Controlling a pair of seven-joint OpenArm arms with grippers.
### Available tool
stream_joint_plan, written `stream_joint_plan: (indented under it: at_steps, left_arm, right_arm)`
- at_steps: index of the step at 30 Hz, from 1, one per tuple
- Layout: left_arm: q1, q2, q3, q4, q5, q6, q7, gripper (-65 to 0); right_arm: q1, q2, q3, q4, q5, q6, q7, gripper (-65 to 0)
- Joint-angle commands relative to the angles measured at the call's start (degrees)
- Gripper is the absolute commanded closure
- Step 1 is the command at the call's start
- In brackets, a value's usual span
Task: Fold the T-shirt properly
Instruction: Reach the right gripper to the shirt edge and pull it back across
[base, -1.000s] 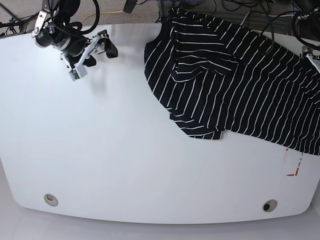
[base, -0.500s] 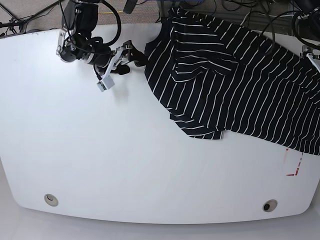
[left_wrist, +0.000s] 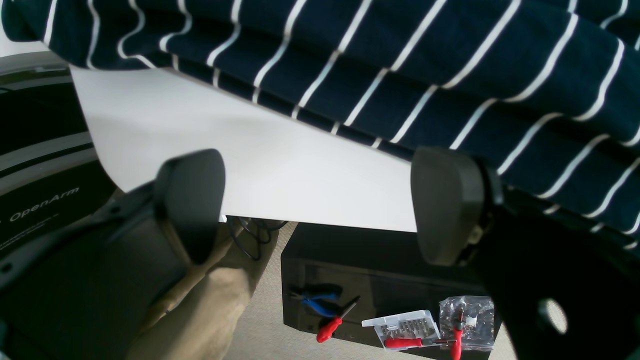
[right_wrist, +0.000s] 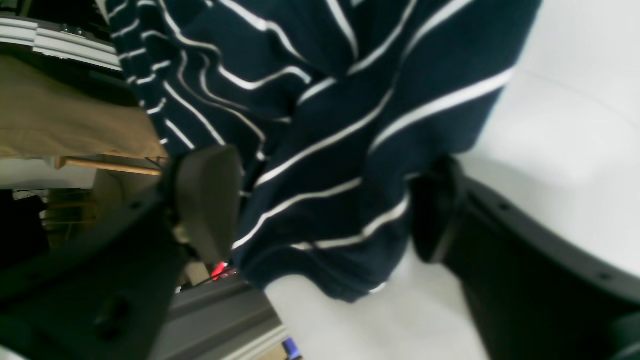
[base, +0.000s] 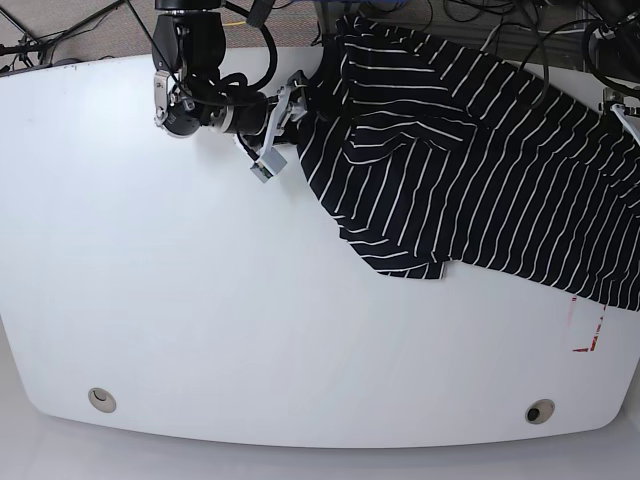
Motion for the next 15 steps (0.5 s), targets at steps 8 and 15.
stream_joint_plan:
  at_steps: [8,15]
  left_arm:
    - [-0.09,-1.31,-0.51,0.83,-0.02,-0.06,-0.45,-54.0]
    - [-0.09,-1.40,-0.59,0.83,-0.02,-0.06,-0.45,-54.0]
  right_arm:
    - [0.01,3.05,0.26,0.82,-0.89,-0.32,1.82,0.0]
    - [-1.57,13.25,0.61,5.13,-0.89,-0.32,1.82,0.0]
